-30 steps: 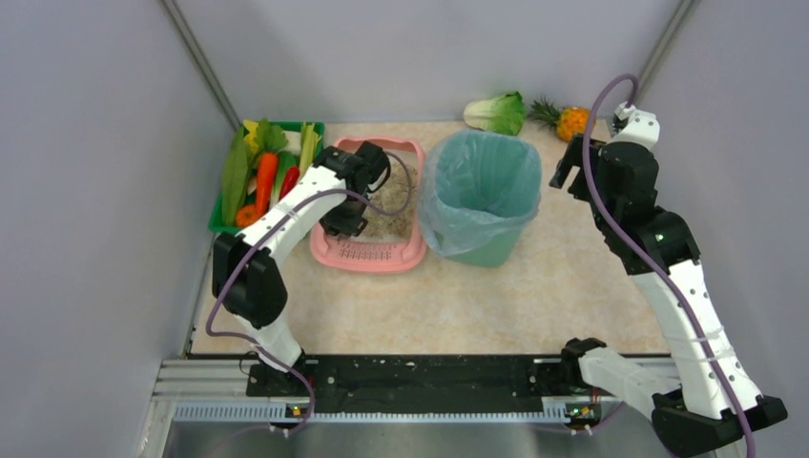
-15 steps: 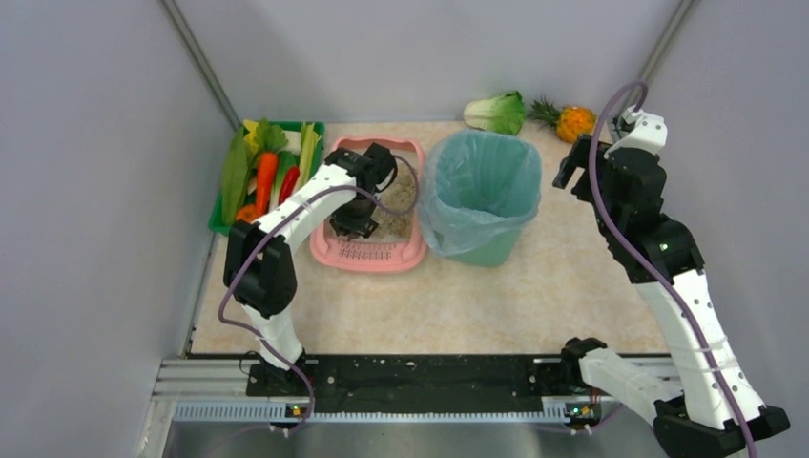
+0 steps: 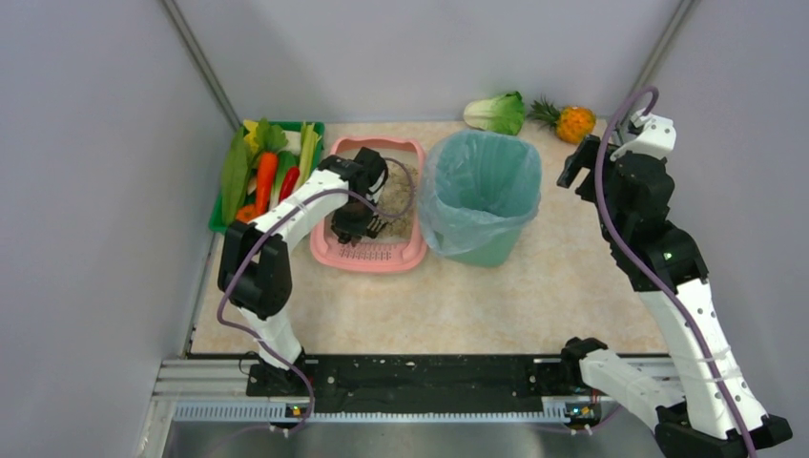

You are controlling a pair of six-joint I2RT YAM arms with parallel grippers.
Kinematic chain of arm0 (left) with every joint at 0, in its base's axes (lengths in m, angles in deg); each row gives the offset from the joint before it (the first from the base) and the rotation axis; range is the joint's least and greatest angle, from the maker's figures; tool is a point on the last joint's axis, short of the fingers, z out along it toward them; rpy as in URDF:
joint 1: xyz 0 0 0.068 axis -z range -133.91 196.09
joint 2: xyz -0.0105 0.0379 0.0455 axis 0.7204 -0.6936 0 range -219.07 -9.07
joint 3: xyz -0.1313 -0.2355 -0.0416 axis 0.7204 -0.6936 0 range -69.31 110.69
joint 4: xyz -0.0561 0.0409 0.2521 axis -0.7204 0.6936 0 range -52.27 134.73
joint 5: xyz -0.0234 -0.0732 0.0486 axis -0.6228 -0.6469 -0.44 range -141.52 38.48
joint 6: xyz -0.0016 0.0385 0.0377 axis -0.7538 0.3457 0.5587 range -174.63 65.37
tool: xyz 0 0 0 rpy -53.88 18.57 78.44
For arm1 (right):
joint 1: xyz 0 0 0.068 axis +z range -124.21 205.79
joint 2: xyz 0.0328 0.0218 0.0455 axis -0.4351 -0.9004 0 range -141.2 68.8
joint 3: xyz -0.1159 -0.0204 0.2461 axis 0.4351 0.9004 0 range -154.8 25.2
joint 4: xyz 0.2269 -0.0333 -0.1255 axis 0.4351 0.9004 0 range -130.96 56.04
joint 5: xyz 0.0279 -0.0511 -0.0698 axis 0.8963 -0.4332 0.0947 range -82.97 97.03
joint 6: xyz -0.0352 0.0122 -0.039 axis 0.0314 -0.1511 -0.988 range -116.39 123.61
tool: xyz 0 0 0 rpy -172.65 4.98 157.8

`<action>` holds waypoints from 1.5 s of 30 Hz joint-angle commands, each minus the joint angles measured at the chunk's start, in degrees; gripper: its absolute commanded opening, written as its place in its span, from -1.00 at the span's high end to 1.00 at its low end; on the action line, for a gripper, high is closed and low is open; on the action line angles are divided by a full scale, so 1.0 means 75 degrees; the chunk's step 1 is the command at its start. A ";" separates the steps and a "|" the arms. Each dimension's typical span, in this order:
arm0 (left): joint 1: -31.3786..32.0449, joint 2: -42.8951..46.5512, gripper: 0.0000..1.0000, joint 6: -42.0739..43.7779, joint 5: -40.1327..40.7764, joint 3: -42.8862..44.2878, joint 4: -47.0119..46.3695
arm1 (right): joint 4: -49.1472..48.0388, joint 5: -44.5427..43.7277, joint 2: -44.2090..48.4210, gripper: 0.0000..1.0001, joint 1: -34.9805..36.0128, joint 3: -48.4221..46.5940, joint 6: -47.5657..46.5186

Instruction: Clean the litter box

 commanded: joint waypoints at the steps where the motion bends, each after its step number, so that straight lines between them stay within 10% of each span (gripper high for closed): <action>1: -0.0039 -0.0012 1.00 0.0064 -0.0761 -0.0078 -0.1120 | -0.0329 -0.0179 0.0160 -0.61 0.0070 0.0047 -0.0098; 26: -0.0035 -0.0529 1.00 0.0170 -0.1620 0.0806 0.0152 | -0.0650 -0.0235 0.0284 -0.61 0.0076 0.0119 -0.0065; 45: -0.0181 -0.0039 1.00 -0.1161 -0.1804 -0.0854 -0.4120 | -0.0678 -0.0343 0.0510 -0.61 0.0078 0.0144 -0.0119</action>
